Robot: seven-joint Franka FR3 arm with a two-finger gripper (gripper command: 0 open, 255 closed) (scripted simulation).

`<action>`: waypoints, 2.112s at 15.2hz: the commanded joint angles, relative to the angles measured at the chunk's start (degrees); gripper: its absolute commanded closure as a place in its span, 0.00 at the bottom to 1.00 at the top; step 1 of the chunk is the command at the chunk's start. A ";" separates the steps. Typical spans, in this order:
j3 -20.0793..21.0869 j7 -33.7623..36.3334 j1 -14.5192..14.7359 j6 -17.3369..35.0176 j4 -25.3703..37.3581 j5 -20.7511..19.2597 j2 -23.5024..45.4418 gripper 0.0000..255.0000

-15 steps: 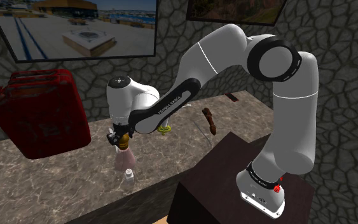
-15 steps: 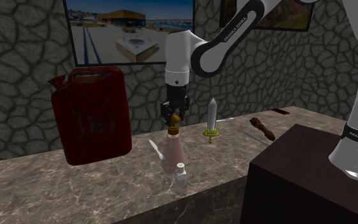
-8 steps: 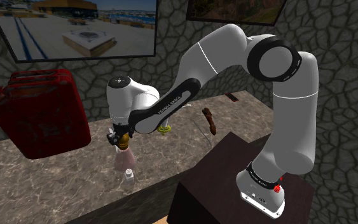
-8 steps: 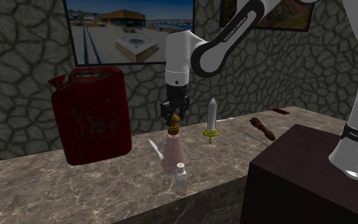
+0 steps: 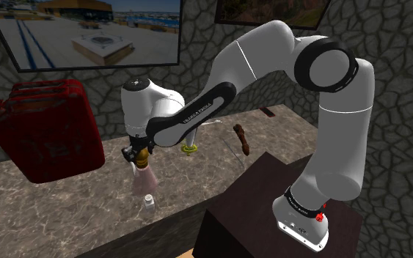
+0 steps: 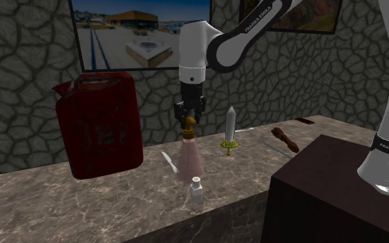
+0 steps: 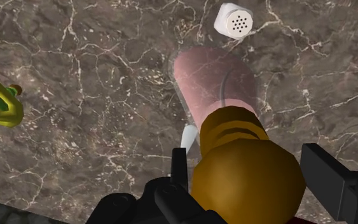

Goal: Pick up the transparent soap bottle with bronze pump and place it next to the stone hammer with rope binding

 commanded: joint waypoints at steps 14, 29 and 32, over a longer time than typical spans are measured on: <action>2.40 -3.91 -1.70 -8.59 2.70 4.89 -6.71 1.00; 3.62 -6.90 -2.39 -18.30 8.55 8.40 -11.28 1.00; 3.77 -7.38 -2.42 -20.37 10.10 8.89 -11.89 1.00</action>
